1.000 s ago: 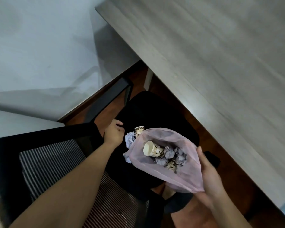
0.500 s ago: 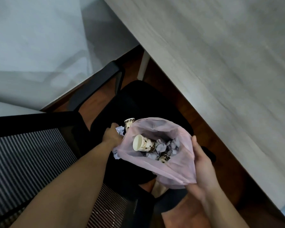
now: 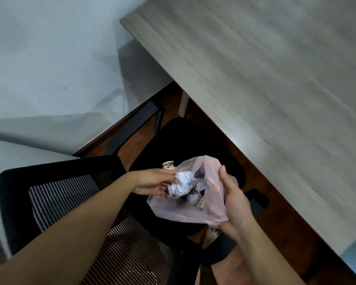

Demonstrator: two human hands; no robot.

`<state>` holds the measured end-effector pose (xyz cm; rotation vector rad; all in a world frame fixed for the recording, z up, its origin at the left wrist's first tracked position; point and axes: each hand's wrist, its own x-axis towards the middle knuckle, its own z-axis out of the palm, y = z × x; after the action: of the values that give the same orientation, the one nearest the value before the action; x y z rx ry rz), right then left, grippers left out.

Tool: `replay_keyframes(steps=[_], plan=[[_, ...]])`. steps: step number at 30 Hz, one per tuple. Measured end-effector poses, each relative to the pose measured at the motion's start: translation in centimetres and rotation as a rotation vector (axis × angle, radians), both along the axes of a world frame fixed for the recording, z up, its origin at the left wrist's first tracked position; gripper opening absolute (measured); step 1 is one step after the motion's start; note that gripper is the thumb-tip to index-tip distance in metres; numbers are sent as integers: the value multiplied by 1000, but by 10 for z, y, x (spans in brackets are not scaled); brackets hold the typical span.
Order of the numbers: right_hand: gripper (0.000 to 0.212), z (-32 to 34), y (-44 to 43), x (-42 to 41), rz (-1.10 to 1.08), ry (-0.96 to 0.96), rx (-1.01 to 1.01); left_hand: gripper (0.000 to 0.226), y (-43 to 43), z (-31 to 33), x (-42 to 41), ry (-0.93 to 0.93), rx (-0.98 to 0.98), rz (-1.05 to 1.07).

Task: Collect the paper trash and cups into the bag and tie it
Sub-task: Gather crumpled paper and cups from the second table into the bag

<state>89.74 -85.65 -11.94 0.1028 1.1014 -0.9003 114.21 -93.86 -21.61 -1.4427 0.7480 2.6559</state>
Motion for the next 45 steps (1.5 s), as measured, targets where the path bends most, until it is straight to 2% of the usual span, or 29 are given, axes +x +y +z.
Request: replay_keyframes(steps=[2,6,8,11,15,17,19,20,21,23,25,27,30,32,35,40,43,45], plan=[[65,1,-2,1,6,-31,-11,54,6,3,-13,-9,-28,9],[69,0,-2,-9,6,-120,-9,52,17,-10,-36,-108,-129,175],[66,-2,-3,-21,-30,-110,1,60,17,-15,-38,-147,-142,125],[61,-14,1,-41,-50,-43,-44,43,10,-17,-28,-230,-193,35],[54,-31,9,-63,-56,107,-40,36,3,-29,-5,-614,-438,230],[41,-33,10,-72,-61,165,-30,33,3,-51,9,-827,-564,162],[40,-34,5,-73,-90,167,-20,26,7,-73,17,-979,-637,30],[45,-35,2,-73,-123,165,-7,28,11,-80,16,-1009,-638,-15],[51,-35,-2,-72,-160,152,13,39,16,-89,14,-1010,-614,-66],[57,-31,-7,-70,-178,137,11,74,26,-104,4,-1010,-554,-162],[58,-27,-9,-72,-157,134,-41,94,33,-117,-6,-1089,-582,-136],[58,-27,-8,-77,-162,145,-76,100,31,-126,-11,-1170,-610,7],[59,-34,-13,-82,-167,128,-78,105,17,-140,-4,-1275,-457,189],[57,-35,-15,-82,-144,131,-95,87,9,-153,10,-1343,-408,212],[54,-34,-17,-78,-109,132,-124,56,3,-165,28,-1367,-433,76],[58,-42,-19,-72,-62,130,-135,55,-9,-158,37,-1370,-443,-150],[62,-37,-22,-66,-59,100,-90,63,-18,-145,40,-1309,-537,-54],[61,-32,-23,-62,-63,103,-70,59,-24,-124,40,-1151,-628,129]])
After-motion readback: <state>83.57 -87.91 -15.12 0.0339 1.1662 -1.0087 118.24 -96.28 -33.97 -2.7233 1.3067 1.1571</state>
